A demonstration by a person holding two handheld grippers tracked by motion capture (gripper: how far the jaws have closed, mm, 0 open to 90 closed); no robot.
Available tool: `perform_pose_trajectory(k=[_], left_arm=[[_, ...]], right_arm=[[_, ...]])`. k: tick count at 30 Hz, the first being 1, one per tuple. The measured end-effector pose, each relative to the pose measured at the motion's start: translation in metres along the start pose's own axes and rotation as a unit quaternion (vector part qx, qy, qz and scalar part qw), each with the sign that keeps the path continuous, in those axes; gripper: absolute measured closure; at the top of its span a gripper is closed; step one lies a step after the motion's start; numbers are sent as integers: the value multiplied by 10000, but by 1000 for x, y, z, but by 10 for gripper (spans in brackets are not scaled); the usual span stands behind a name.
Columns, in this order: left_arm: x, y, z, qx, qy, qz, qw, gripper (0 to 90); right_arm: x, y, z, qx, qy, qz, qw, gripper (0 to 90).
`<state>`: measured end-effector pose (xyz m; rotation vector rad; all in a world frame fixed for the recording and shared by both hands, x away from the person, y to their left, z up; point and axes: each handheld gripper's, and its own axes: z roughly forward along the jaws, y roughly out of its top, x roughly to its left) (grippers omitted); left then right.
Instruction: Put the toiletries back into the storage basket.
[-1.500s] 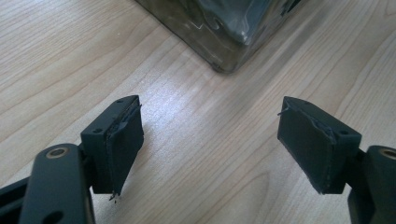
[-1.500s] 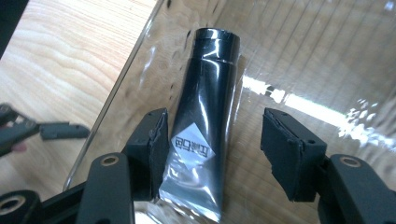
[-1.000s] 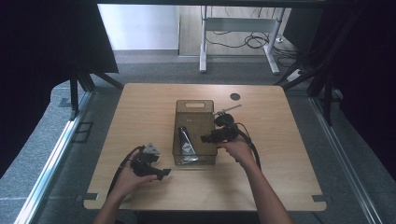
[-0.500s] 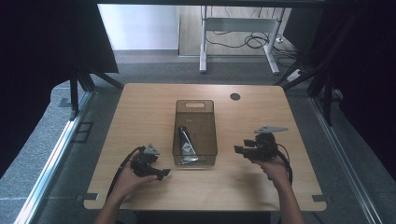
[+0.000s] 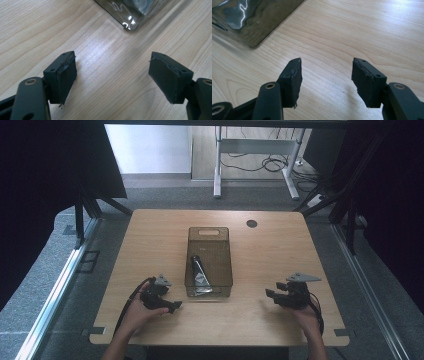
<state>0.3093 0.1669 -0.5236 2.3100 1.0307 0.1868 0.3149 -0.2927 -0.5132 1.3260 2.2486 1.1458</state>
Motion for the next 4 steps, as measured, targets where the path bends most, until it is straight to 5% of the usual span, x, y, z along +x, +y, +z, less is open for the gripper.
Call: perform_pose_trajectory(k=[4], left_arm=[[-1, 1, 0, -17, -6, 10, 10000, 229]], right_arm=[[-1, -3, -2, -136, -21, 66, 9999, 384]])
